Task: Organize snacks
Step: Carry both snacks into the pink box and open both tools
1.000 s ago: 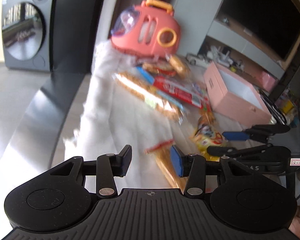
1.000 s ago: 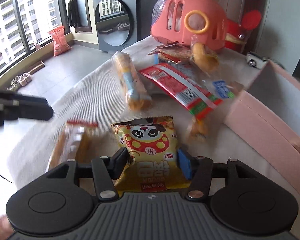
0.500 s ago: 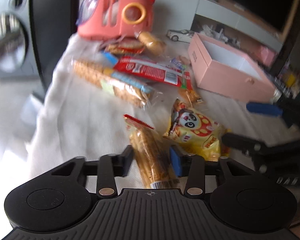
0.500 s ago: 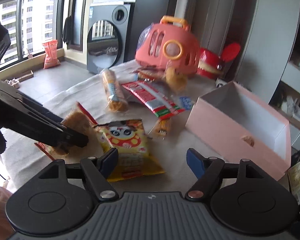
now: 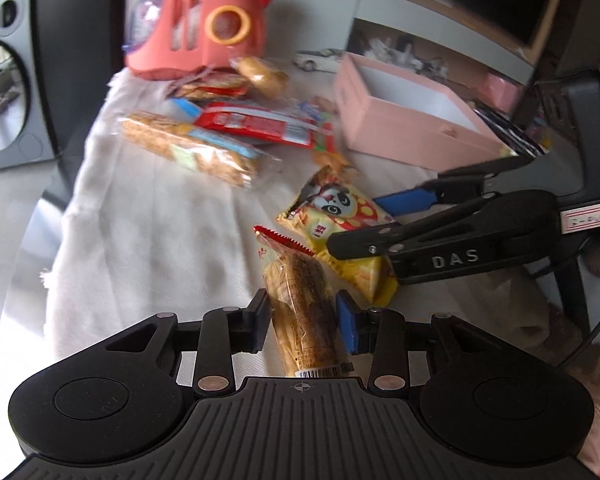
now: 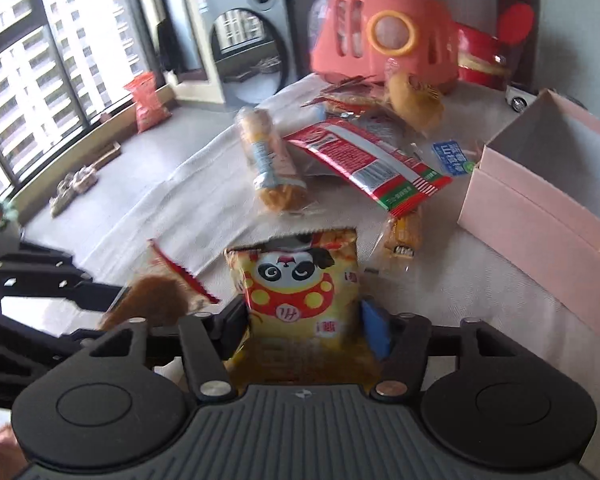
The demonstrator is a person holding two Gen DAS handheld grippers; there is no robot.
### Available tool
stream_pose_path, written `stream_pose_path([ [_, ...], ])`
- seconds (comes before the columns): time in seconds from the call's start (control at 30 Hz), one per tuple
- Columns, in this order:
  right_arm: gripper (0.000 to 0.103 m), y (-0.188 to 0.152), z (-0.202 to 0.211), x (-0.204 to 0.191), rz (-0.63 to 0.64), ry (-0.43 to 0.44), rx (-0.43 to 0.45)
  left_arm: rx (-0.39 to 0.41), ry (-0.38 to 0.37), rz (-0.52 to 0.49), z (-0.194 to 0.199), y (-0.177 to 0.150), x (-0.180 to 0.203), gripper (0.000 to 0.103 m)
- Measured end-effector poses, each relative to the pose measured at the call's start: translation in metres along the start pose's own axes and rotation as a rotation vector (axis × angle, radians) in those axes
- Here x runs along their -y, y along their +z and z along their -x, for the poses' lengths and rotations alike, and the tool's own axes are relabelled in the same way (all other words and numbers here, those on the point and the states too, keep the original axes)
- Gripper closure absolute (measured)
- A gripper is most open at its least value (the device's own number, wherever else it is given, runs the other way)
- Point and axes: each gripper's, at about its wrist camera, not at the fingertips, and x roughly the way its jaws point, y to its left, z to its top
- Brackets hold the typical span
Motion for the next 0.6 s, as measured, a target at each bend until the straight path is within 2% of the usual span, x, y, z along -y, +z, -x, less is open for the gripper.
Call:
stream_pose_path([
  [0.17, 0.044, -0.028, 0.043, -0.001, 0.085, -0.074, 0.028, 0.006, -0.074, -0.05, 0.002, 0.002, 0.022, 0.063],
  [0.3, 0.044, -0.045, 0.083, 0.016, 0.073, -0.153, 0.057, 0.038, -0.145, -0.044, 0.001, 0.025, 0.034, 0.064],
  [0.4, 0.044, -0.037, 0.127, 0.037, 0.029, -0.232, 0.161, 0.115, -0.213, -0.046, 0.008, 0.07, 0.043, 0.065],
  [0.5, 0.044, -0.006, 0.171, 0.064, -0.017, -0.338, 0.306, 0.22, -0.28, -0.046, 0.009, 0.134, 0.054, 0.065],
  [0.6, 0.044, 0.038, 0.186, 0.101, -0.088, -0.413, 0.368, 0.221, -0.33, -0.053, -0.025, 0.196, 0.068, 0.065],
])
